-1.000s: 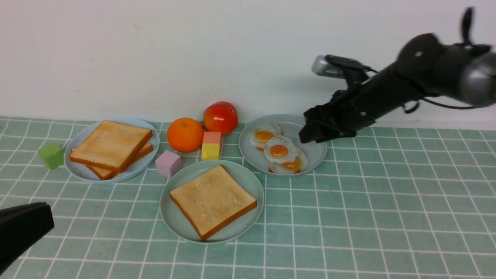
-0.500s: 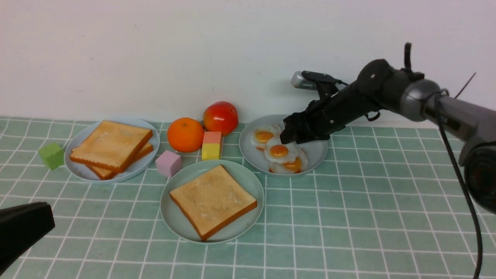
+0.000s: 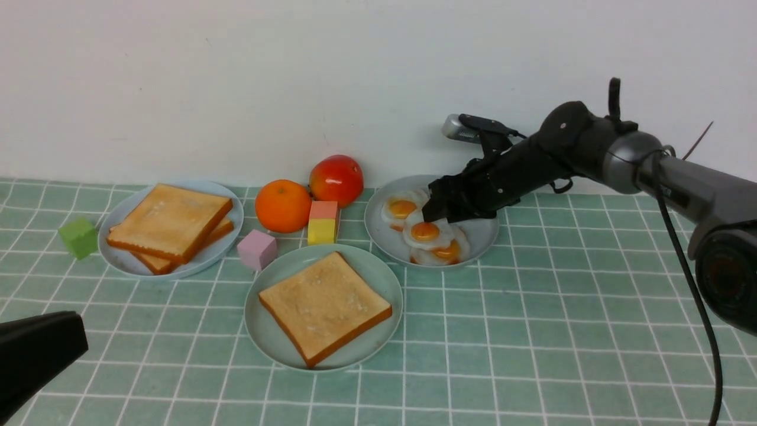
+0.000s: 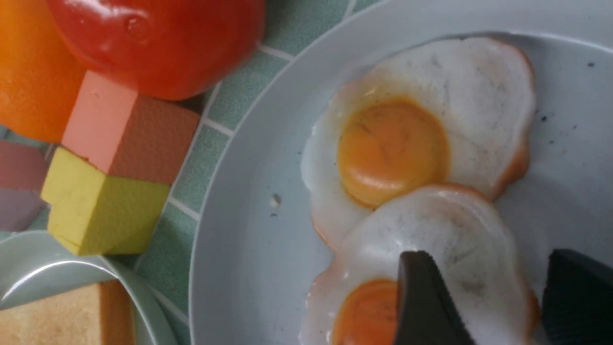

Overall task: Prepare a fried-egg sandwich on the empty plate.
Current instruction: Use the right arm to grab a fried egg, then use the right arm to place the fried egg on the slice of bread in the middle

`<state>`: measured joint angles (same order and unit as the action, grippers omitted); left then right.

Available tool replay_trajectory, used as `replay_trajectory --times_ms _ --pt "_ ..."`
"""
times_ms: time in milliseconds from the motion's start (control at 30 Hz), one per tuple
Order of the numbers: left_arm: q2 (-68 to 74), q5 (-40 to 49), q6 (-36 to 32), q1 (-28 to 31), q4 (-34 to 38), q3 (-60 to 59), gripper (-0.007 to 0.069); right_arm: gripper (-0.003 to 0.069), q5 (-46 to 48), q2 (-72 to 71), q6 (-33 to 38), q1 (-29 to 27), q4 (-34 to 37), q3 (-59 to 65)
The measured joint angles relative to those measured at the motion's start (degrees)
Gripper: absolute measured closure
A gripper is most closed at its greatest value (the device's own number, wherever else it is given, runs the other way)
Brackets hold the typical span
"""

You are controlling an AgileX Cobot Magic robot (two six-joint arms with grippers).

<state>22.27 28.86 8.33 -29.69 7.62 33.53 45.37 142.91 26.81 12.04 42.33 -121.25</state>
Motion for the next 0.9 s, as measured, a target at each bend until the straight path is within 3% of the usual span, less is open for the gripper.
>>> replay_trajectory --times_ms 67,267,733,900 --pt "0.0 0.0 0.0 0.0 0.0 0.0 0.0638 0.0349 0.1 0.0 0.0 0.0 0.0 -0.1" --pt "0.0 0.1 0.0 0.0 0.0 0.0 0.0638 0.0572 1.0 -0.6 0.0 -0.1 -0.1 -0.1" --pt "0.0 2.8 0.0 0.0 -3.7 0.0 0.0638 0.0574 18.2 -15.1 0.4 -0.6 -0.8 1.0" --pt "0.0 4.1 0.0 0.0 -7.2 0.0 0.0638 0.0574 18.8 -22.2 1.8 5.1 1.2 11.5"
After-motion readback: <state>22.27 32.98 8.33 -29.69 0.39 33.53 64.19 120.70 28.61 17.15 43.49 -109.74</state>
